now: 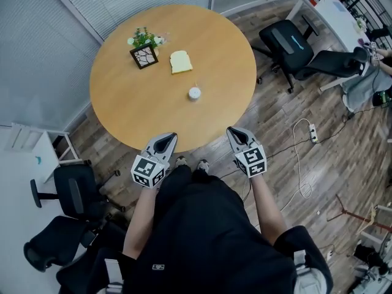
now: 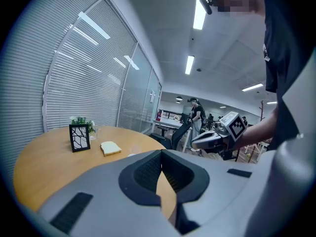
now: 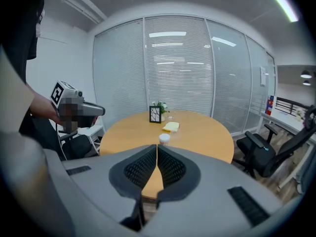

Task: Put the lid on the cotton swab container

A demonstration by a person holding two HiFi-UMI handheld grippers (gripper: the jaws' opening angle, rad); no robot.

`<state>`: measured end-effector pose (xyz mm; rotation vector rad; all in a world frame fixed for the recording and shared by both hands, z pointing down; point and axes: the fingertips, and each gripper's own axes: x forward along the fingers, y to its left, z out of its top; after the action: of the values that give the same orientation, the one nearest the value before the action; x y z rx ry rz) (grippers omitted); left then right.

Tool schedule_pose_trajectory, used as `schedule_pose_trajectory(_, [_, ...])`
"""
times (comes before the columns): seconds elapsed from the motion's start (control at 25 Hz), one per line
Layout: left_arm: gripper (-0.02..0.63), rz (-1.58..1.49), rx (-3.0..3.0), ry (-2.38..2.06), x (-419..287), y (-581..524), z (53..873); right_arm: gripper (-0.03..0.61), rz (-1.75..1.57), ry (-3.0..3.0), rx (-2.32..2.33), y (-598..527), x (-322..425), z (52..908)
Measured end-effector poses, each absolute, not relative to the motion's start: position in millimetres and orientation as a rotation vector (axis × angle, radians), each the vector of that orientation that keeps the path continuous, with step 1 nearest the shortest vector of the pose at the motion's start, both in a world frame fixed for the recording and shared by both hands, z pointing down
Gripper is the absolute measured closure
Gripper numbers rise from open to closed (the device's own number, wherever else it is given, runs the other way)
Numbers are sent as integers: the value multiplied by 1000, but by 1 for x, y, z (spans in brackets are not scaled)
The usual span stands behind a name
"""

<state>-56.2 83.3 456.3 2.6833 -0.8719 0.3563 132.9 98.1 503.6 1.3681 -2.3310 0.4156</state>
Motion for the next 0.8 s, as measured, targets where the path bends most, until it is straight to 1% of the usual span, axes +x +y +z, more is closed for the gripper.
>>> schedule_pose_trajectory(0.28, [606, 355, 2666, -826, -61, 55, 467, 572, 424, -2317, 1368, 70, 122, 508])
schedule_pose_trajectory(0.8, [606, 383, 2656, -590, -51, 11, 497, 572, 477, -2238, 1410, 22, 94, 524])
